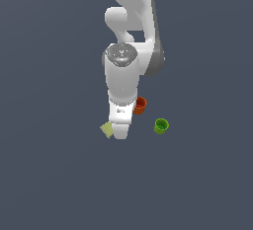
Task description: Pick up a designated object from a clutter of objects.
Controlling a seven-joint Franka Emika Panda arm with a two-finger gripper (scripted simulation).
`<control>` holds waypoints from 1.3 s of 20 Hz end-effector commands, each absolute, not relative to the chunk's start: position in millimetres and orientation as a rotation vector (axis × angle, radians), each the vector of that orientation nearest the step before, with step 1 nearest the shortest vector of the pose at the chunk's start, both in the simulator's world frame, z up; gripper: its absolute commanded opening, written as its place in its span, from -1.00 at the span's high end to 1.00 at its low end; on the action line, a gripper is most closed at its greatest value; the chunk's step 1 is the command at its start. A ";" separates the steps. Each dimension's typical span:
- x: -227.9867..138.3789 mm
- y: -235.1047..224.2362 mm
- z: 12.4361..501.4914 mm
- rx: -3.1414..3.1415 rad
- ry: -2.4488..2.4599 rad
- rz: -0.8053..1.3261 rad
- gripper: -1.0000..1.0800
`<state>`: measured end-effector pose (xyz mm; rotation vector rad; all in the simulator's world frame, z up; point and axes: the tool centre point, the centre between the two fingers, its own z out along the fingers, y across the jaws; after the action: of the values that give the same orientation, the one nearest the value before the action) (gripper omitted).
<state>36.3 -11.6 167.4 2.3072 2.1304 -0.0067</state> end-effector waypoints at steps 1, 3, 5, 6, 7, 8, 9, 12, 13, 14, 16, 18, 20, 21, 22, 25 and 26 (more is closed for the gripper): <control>26.3 4.9 190.3 2.306 2.129 -0.006 1.00; 18.3 18.9 208.6 2.306 2.130 -0.007 1.00; 10.0 33.1 227.8 2.306 2.130 -0.007 1.00; 5.8 40.3 237.5 2.306 2.130 -0.007 1.00; 1.7 47.5 247.2 2.306 2.130 -0.007 1.00; -2.3 54.9 256.8 2.305 2.130 -0.006 1.00; -6.4 62.1 266.5 2.305 2.130 -0.006 1.00; -18.0 83.2 295.0 2.305 2.131 -0.006 1.00; -21.7 89.8 304.1 2.306 2.132 -0.005 1.00; -25.1 96.3 312.9 2.306 2.132 -0.005 1.00; -31.6 108.6 329.7 2.306 2.132 -0.004 1.00; -37.4 119.9 345.3 2.306 2.132 -0.003 1.00; -42.4 130.1 359.0 2.306 2.132 -0.003 1.00; -44.6 134.3 365.3 2.307 2.132 -0.003 1.00; -46.4 138.5 370.8 2.307 2.132 -0.003 1.00; -50.7 148.4 384.4 2.307 2.132 -0.002 1.00; -51.7 150.5 387.9 2.308 2.131 -0.001 1.00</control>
<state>-49.6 146.4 381.3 2.3059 2.1327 -0.0016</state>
